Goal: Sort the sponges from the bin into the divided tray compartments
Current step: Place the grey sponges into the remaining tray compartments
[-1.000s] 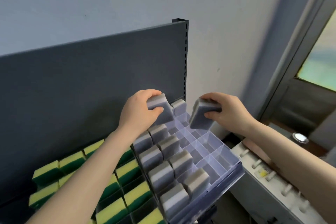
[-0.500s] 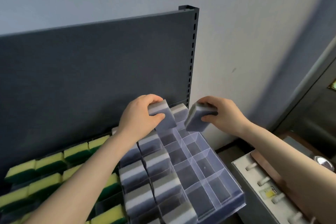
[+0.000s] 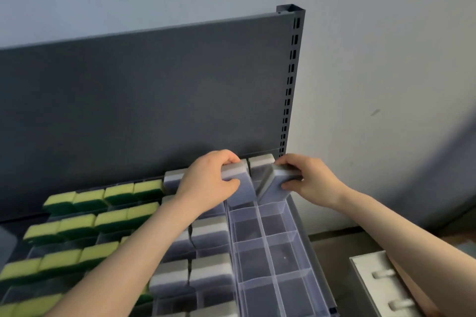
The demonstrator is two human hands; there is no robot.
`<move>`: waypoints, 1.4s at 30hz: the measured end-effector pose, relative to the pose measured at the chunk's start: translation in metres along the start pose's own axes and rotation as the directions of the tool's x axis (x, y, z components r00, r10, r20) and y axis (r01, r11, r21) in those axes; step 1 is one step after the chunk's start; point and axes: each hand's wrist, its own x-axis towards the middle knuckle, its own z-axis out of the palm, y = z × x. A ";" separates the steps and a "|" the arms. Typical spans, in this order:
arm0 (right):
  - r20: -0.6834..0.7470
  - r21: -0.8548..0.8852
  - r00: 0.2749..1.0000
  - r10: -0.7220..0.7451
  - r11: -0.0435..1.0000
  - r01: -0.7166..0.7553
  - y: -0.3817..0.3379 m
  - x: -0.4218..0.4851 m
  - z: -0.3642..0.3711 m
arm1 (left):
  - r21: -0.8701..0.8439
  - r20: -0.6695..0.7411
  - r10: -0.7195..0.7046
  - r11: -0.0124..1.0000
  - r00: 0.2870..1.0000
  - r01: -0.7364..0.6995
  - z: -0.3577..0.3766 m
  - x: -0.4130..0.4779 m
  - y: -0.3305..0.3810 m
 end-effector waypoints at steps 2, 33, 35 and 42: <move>0.014 -0.007 1.000 -0.009 1.000 0.009 0.003 -0.001 0.002 | 0.018 0.020 -0.013 1.000 1.000 0.012 0.004 -0.002 -0.001; 0.179 -0.384 0.983 0.039 0.923 0.033 -0.014 0.009 0.036 | 0.285 0.256 -0.014 0.956 0.967 -0.062 0.034 0.012 0.004; 0.198 -0.382 0.980 0.022 0.922 0.056 -0.014 0.008 0.035 | 0.282 0.244 -0.017 0.958 0.970 -0.054 0.033 0.009 0.006; 0.173 -0.316 0.982 -0.078 0.940 0.130 -0.031 0.014 0.000 | 0.281 0.080 -0.012 0.960 0.997 -0.011 -0.009 -0.007 0.016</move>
